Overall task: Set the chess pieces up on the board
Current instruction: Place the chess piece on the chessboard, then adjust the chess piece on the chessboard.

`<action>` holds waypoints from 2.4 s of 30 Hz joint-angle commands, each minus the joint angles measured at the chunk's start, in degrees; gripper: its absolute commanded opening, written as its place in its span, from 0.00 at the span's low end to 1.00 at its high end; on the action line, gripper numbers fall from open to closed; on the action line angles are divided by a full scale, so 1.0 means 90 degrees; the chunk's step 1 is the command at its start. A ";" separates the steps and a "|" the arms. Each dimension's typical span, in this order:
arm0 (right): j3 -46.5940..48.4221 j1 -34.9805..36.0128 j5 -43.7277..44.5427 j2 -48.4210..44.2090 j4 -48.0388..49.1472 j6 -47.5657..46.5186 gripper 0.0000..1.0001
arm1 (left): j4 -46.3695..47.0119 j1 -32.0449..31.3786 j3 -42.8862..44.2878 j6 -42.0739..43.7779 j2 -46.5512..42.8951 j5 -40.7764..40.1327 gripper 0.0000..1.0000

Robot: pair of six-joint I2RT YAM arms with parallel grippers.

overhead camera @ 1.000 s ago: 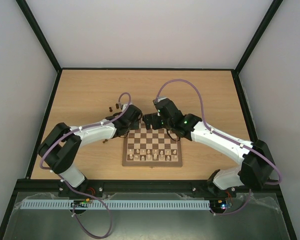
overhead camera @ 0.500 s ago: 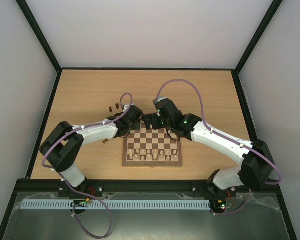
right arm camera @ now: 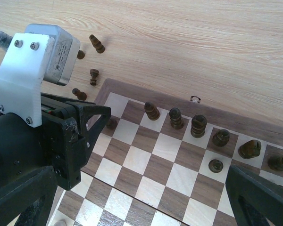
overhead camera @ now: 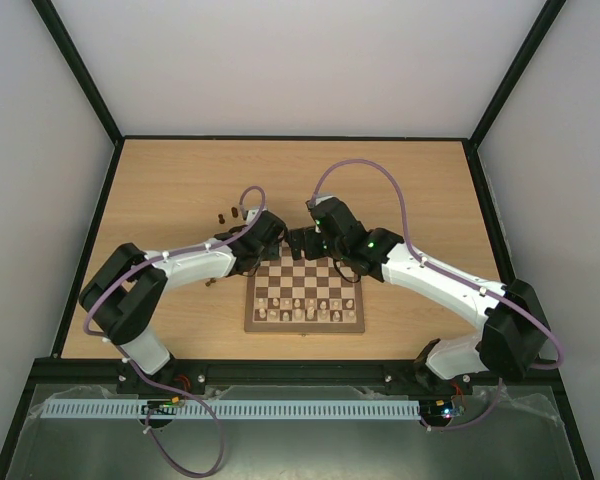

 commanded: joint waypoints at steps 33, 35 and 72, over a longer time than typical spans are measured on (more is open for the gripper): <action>-0.0081 -0.0012 -0.0067 -0.0155 -0.0030 0.0050 0.99 | -0.0215 -0.0039 -0.0129 -0.0176 -0.0404 -0.0363 0.64; -0.0088 -0.0017 -0.0098 -0.0151 -0.0030 0.0050 0.99 | -0.0210 -0.0038 -0.0136 -0.0190 -0.0367 -0.0373 0.64; -0.0129 -0.0015 -0.0197 -0.0133 0.0029 0.0050 0.99 | -0.0061 -0.0045 -0.0302 -0.0210 -0.0104 -0.0274 0.44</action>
